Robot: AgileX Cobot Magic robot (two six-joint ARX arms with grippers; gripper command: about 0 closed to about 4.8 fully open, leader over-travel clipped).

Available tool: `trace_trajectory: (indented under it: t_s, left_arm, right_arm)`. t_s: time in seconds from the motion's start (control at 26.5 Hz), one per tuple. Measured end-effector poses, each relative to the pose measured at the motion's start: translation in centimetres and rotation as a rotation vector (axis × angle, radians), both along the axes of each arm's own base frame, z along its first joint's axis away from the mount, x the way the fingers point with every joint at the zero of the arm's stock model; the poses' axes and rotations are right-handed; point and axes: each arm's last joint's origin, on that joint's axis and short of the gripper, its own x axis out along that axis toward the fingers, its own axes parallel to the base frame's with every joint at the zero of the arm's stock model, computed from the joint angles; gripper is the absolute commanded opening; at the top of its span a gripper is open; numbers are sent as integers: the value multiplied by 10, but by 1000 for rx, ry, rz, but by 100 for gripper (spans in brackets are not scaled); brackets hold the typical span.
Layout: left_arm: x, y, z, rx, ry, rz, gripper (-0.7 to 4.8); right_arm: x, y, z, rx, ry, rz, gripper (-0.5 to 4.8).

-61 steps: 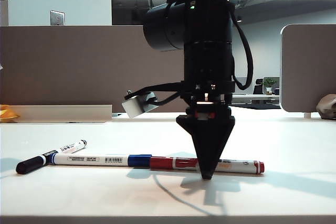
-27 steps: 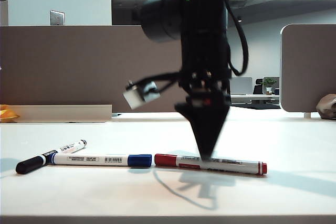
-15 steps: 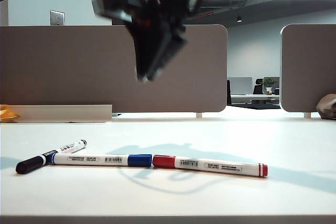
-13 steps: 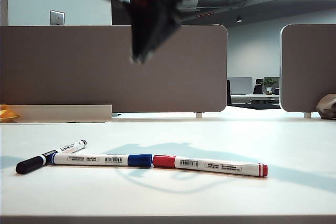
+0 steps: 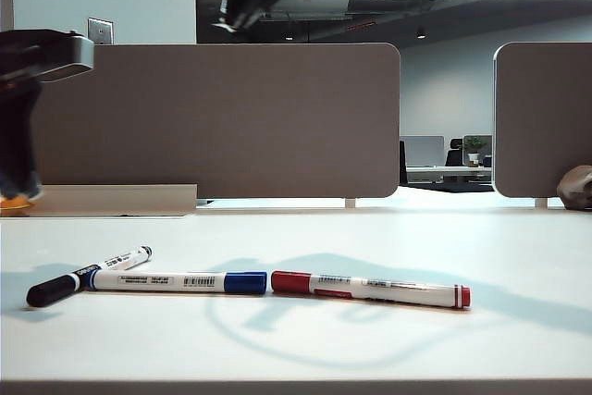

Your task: Pick up the markers one by one and line them up horizontally in a straight line on the table.

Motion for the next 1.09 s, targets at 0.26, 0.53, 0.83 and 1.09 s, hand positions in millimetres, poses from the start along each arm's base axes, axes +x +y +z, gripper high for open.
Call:
trace_trajectory:
  t_s: [0.26,0.53,0.83,1.09]
  left_arm:
    - [18,-4,4,-30,-99,-1,137]
    - [61,-15,-1,-80,-27,-38,158]
    - [84,-20,-12,-73,45,-41,158]
    - [87,-21,-23,-64,104,-40,158]
  right_arm:
    - [-8,-9,2,-68,37,-17,29]
    - [-24,-15,20,-35,5,-31,29]
    - [-33,-16,28,-17,-4,-30,30]
    - [-38,-18,33,-5,-14,-24,30]
